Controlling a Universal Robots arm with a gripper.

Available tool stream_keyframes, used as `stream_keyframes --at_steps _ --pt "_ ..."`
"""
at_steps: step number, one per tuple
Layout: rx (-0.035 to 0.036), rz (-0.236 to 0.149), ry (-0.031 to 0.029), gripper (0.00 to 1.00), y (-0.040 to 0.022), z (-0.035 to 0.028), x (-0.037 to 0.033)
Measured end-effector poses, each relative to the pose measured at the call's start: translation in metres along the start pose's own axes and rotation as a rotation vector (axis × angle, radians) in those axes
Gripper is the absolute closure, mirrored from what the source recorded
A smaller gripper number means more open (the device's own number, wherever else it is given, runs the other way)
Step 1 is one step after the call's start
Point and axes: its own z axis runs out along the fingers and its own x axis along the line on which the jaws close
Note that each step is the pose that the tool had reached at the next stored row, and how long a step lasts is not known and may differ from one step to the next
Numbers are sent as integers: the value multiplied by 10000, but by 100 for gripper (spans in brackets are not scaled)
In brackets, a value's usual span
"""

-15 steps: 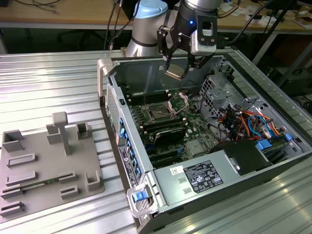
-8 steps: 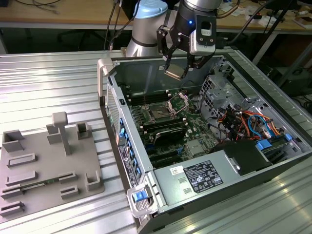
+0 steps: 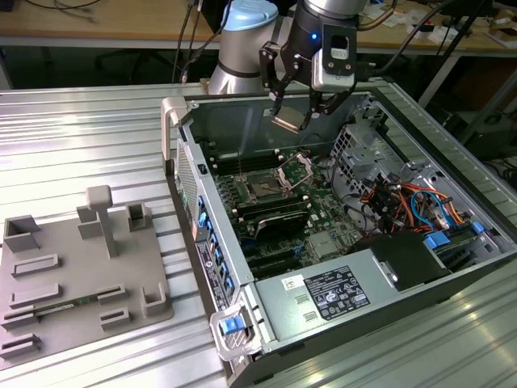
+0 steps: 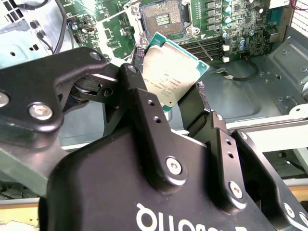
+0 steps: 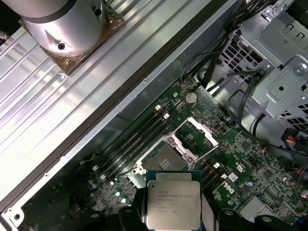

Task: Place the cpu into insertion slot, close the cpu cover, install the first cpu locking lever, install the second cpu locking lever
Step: 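Place the cpu into insertion slot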

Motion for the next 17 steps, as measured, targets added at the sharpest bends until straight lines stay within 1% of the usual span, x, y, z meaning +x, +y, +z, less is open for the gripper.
stream_keyframes --at_steps 17 --pt "-9 445 -40 45 -11 -1 11"
